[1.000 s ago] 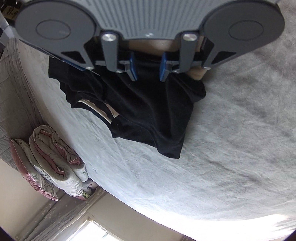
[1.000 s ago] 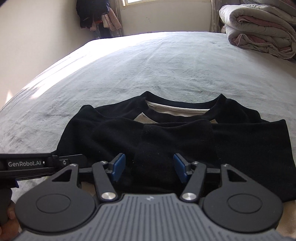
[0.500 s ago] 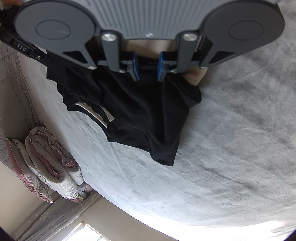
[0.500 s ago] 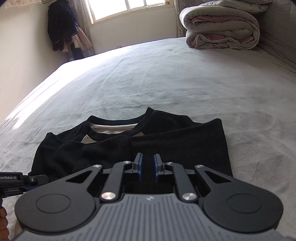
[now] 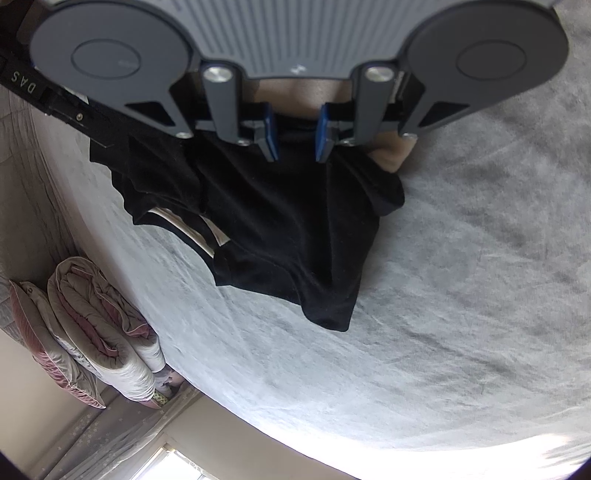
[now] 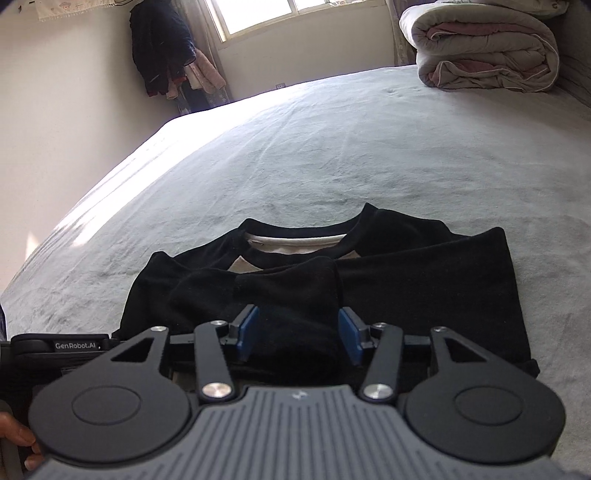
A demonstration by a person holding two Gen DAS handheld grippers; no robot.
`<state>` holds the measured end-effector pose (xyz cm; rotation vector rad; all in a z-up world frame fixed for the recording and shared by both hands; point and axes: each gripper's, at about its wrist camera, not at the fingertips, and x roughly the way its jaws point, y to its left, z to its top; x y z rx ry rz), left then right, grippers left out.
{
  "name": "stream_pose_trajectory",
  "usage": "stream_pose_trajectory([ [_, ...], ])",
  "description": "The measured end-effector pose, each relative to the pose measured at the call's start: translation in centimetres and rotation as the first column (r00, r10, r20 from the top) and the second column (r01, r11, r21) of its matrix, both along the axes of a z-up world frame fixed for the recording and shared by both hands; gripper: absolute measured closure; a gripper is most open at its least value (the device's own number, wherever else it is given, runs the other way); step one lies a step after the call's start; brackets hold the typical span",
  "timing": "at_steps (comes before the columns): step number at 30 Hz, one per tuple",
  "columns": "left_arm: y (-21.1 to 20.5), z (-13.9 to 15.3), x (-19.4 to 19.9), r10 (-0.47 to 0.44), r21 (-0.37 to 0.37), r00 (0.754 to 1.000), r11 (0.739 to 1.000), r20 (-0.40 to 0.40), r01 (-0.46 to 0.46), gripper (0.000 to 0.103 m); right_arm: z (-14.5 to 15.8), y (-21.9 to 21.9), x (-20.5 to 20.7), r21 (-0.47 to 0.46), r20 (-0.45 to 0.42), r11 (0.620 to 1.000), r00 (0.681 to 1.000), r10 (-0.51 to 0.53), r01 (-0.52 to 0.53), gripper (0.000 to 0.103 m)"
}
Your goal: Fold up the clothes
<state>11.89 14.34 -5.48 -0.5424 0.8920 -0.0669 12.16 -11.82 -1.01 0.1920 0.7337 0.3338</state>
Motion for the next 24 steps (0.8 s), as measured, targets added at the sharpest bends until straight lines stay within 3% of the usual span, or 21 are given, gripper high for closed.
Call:
stream_pose_trajectory([
  [8, 0.1, -0.1, 0.0, 0.0, -0.015, 1.0, 1.0, -0.002, 0.0, 0.08, -2.8, 5.6, 0.8, -0.083, -0.001, 0.993, 0.997, 0.083, -0.083, 0.051],
  [10, 0.2, -0.1, 0.0, 0.001, -0.021, 1.0, 1.0, -0.003, -0.001, 0.08, -3.6, 6.2, 1.0, -0.125, 0.005, 0.989, 0.996, 0.085, -0.083, 0.057],
  [11, 0.3, -0.1, 0.0, 0.001, -0.025, 1.0, 1.0, -0.004, -0.001, 0.08, -3.7, 6.1, 1.0, -0.141, 0.01, 0.987, 0.997, 0.078, -0.076, 0.067],
  [12, 0.3, -0.1, 0.0, 0.002, -0.028, 1.0, 1.0, -0.005, -0.002, 0.08, -3.7, 5.9, 1.1, -0.154, 0.017, 0.986, 0.998, 0.068, -0.065, 0.083],
  [15, 0.4, -0.1, 0.0, 0.003, -0.034, 1.0, 0.999, -0.008, -0.004, 0.08, -3.2, 4.1, 1.0, -0.121, 0.029, 0.992, 0.999, 0.035, -0.031, 0.096],
  [17, 0.3, -0.1, 0.0, 0.003, -0.031, 1.0, 1.0, -0.01, -0.003, 0.08, -2.5, 2.6, 0.8, -0.123, 0.045, 0.992, 0.999, -0.007, 0.012, 0.1],
  [24, 0.3, -0.1, -0.1, 0.001, -0.028, 1.0, 1.0, -0.012, -0.001, 0.08, -1.4, -4.3, 0.1, -0.116, 0.071, 0.981, 0.986, -0.148, 0.155, 0.101],
])
